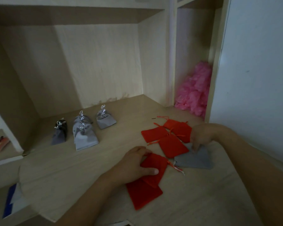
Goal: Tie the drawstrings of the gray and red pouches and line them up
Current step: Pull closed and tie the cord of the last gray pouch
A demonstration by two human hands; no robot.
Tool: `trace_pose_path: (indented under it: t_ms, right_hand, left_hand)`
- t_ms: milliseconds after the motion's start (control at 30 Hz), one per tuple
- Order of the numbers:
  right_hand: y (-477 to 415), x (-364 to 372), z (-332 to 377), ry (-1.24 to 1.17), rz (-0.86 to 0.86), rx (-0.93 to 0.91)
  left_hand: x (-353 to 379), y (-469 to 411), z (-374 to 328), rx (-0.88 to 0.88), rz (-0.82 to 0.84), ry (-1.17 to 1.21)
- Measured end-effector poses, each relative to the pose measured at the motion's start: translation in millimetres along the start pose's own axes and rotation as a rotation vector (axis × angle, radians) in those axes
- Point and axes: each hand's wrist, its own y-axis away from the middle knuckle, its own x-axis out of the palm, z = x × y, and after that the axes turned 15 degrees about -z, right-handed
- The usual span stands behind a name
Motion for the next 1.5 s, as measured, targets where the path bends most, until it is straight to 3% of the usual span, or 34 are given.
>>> trace_pose_path:
  t_ms: [133, 267, 367, 433, 533, 600, 667, 867, 967, 1033, 1167, 1267, 1500]
  right_hand:
    - [11.3, -18.4, 5.0, -0.025, -0.028, -0.006]
    - [22.1, -48.6, 7.7, -0.194, -0.186, 0.040]
    - [28.7, -70.2, 14.4, -0.258, -0.231, 0.042]
    - [30.0, -79.8, 19.9, -0.245, -0.269, 0.041]
    - [28.8, -88.7, 25.9, -0.194, -0.495, 0.049]
    - [21.9, -89.8, 27.9, -0.383, -0.705, 0.067]
    - [15.7, -87.3, 31.9, -0.738, -0.829, 0.065]
    - [-16.9, -68.4, 60.2, -1.152, -0.912, -0.036]
    - [-29.5, -57.5, 72.8, -1.317, -0.765, -0.077]
    - [-38.3, -49.3, 78.8, -1.306, -0.631, -0.081]
    - [-48.1, -37.9, 85.4, -1.234, -0.415, -0.070]
    - [-54.5, -25.1, 93.7, -1.327, -0.223, -0.082]
    - [-79.9, -6.6, 116.9, -1.653, -0.390, 0.030]
  left_hand:
    - [-1.7, -0.9, -0.2, -0.039, 0.019, -0.001]
    - [-10.9, -3.8, -1.1, -0.040, 0.097, 0.002]
    - [-19.1, -12.8, 0.9, -0.160, 0.065, 0.216]
    - [-26.7, -22.3, 2.0, -0.124, -0.052, 0.236]
    - [-41.7, -31.1, -5.4, -0.176, -0.048, 0.471]
    - [-46.2, -34.5, -6.6, -0.214, 0.026, 0.568]
    - [-46.8, -36.5, -6.5, -0.215, 0.065, 0.612]
    - [-45.9, -41.4, -6.5, -0.301, 0.102, 1.014]
    - [-43.1, -48.6, 1.0, -0.355, -0.048, 1.197]
    - [-41.6, -50.9, 10.9, -0.390, -0.193, 1.302]
    - [-44.5, -49.3, 33.2, -0.395, -0.388, 1.341]
    - [-47.7, -49.6, 42.5, -0.427, -0.480, 1.359]
    - [-42.0, -48.3, 41.5, -0.393, -0.683, 1.109]
